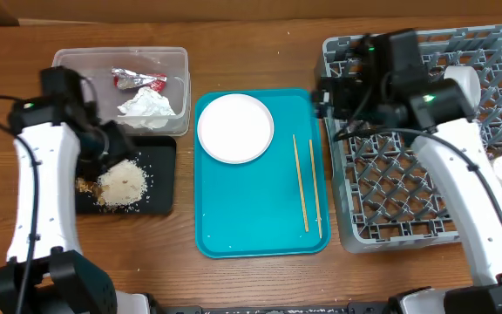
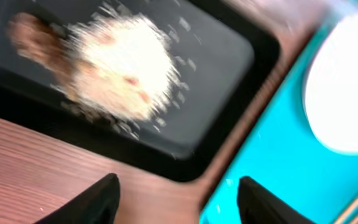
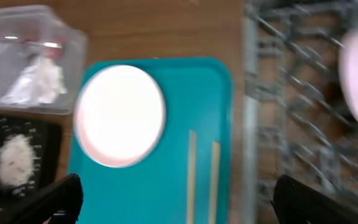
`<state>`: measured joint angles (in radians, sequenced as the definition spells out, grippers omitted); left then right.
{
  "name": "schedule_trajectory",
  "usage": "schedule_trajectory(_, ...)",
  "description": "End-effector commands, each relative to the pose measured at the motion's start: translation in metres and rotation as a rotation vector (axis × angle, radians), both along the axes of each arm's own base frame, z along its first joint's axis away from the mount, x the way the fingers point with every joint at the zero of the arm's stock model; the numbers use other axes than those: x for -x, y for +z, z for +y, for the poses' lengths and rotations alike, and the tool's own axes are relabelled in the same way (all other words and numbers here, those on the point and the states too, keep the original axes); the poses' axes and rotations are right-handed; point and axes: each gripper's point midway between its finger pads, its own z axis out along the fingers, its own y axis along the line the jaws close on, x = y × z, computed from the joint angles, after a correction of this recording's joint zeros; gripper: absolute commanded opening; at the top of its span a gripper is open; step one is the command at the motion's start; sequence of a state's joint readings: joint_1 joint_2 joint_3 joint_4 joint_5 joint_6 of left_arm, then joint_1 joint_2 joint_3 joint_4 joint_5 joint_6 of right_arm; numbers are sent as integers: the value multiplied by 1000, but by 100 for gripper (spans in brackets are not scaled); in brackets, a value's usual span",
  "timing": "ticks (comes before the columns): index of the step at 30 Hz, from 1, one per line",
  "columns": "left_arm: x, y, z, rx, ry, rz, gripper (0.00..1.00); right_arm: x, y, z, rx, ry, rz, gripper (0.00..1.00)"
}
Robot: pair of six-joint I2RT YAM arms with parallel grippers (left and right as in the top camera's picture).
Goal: Sort waste into correct bins and load items into the dishwasher
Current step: 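Reach the right gripper to the white plate and grasp its rim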
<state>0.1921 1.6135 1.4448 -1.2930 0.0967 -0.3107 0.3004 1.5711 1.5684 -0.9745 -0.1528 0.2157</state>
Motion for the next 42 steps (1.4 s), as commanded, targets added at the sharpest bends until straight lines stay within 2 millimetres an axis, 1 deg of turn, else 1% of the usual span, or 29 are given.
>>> schedule_trajectory(1,4,2,-34,24,-116,12,65,-2,-15,35,6,78,6,99)
schedule_trajectory(2,6,1,-41,26,-139,25,67,-2,-22,43,10,96,17,99)
schedule_trajectory(4,11,-2,-53,15,-185,47,69,-2,-46,61,27,130,67,99)
schedule_trajectory(7,12,-4,-67,-4,-239,53,71,-5,-83,76,46,128,144,96)
schedule_trajectory(9,12,-4,-73,-6,-262,49,72,-10,-105,79,61,91,183,96)
schedule_trajectory(10,12,-4,-78,-6,-278,47,72,-13,-121,84,63,82,208,93)
schedule_trajectory(12,12,-4,-82,-6,-290,44,73,-16,-142,91,64,77,240,89)
schedule_trajectory(13,11,-4,-84,-7,-298,37,73,-15,-162,95,75,70,276,84)
schedule_trajectory(14,10,-4,-86,-7,-301,32,74,-14,-174,96,84,68,299,83)
schedule_trajectory(17,8,-3,-86,-7,-302,24,75,-9,-201,99,101,51,360,82)
schedule_trajectory(19,7,-3,-86,-7,-302,22,76,-5,-214,100,110,42,390,80)
schedule_trajectory(21,7,-3,-86,-7,-302,22,77,-2,-223,103,118,50,408,74)
schedule_trajectory(22,7,-3,-86,-7,-302,21,77,-1,-225,104,121,53,411,70)
schedule_trajectory(24,7,-3,-86,-7,-302,21,79,0,-229,104,126,54,419,60)
schedule_trajectory(25,7,-3,-86,-7,-302,21,79,1,-231,104,129,54,422,53)
schedule_trajectory(26,7,-3,-86,-7,-302,21,79,1,-232,103,134,51,424,50)
schedule_trajectory(28,7,-3,-86,-7,-302,21,79,1,-233,99,151,28,429,40)
schedule_trajectory(32,7,-3,-86,-7,-302,20,79,4,-236,85,195,-61,453,29)
schedule_trajectory(36,7,-3,-86,-7,-302,21,80,11,-237,80,213,-80,480,21)
schedule_trajectory(39,7,-3,-86,-7,-302,21,80,13,-238,78,220,-82,494,11)
schedule_trajectory(40,7,-3,-86,-7,-302,21,80,15,-238,77,224,-82,500,4)
schedule_trajectory(42,7,-3,-86,-7,-302,21,80,17,-238,75,231,-84,511,4)
